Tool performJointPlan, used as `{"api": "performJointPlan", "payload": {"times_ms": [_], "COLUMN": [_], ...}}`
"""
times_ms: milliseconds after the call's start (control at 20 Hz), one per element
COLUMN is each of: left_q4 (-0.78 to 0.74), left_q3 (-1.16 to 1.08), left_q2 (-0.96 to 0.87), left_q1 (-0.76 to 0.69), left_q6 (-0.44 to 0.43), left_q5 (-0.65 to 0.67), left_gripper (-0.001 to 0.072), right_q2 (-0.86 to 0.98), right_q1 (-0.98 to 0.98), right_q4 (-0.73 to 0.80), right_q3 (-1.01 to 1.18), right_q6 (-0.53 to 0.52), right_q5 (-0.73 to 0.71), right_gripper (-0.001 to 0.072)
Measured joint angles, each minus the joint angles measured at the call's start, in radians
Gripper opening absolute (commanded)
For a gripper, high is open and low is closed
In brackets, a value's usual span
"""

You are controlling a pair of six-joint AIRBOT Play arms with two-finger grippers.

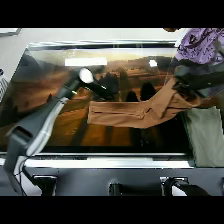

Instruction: Fold the clothes and pants, and hang the long-sleeved shirts on hangers.

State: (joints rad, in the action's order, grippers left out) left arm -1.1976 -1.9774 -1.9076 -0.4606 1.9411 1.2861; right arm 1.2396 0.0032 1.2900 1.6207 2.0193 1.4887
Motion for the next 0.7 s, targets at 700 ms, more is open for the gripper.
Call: {"api": "performJointPlan", "payload": {"times_ms": [700], "left_q4": [-0.248], "left_q3": [0.0], "left_q2": [0.312], "left_q1": [0.566], "left_q6": [-0.135], "left_q5": [0.307], "left_gripper": [0.0016], "right_q2": [0.335], "right_q1": [0.548], "right_q4": [0.02], "right_q3": [0.0], "right_q6": [0.384], "right_q5": [-0.367], "right_gripper": [0.0027]}}
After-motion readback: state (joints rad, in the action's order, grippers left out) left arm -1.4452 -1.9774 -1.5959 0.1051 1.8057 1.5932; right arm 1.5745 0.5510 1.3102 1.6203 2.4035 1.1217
